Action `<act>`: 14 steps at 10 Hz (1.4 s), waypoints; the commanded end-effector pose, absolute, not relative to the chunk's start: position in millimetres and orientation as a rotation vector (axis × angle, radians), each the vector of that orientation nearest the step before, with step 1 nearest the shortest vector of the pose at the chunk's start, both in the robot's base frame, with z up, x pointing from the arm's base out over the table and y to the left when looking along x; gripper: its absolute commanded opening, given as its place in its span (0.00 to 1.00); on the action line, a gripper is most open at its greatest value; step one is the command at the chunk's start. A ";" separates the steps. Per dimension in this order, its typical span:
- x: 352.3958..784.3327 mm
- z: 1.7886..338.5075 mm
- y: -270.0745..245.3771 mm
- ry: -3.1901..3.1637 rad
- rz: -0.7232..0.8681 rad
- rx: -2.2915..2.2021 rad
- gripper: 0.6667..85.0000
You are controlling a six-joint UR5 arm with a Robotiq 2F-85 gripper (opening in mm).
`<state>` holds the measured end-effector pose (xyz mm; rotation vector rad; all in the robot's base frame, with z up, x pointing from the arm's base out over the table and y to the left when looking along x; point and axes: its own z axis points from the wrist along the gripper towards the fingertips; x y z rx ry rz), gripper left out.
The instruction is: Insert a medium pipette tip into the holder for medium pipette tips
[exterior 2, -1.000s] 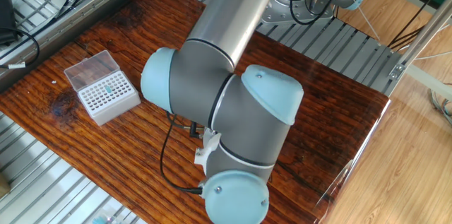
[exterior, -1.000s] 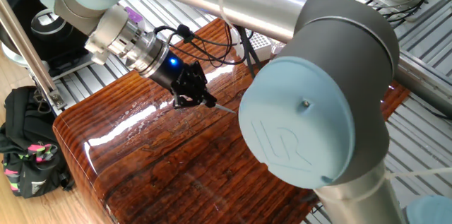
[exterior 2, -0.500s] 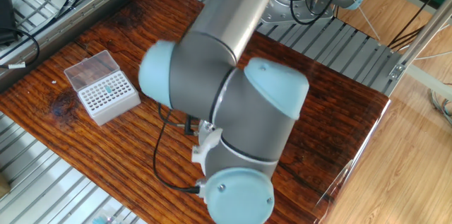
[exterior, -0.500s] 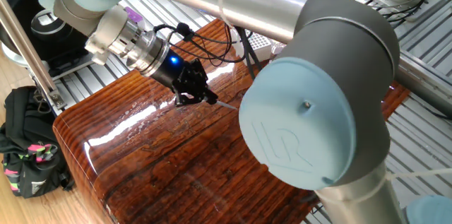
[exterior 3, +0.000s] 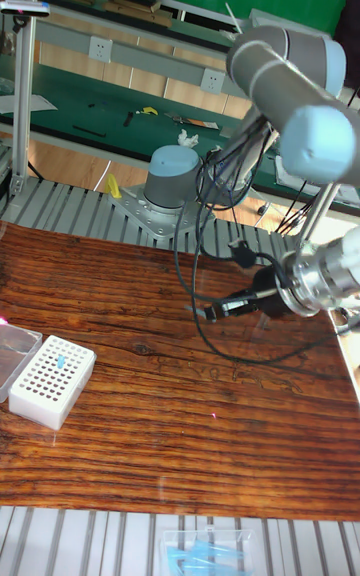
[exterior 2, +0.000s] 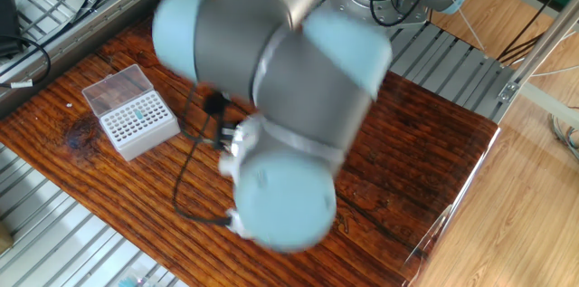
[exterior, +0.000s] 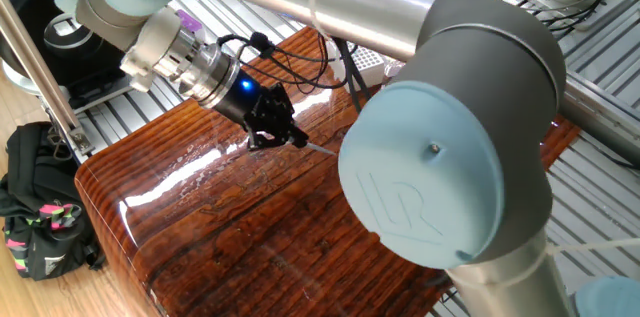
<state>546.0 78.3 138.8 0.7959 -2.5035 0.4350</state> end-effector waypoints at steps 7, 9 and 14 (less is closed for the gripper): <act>603.6 122.3 76.4 -2.880 0.258 0.969 0.00; 607.0 118.6 101.1 -2.999 0.133 0.768 0.00; 625.4 131.5 79.1 -3.089 0.119 0.771 0.00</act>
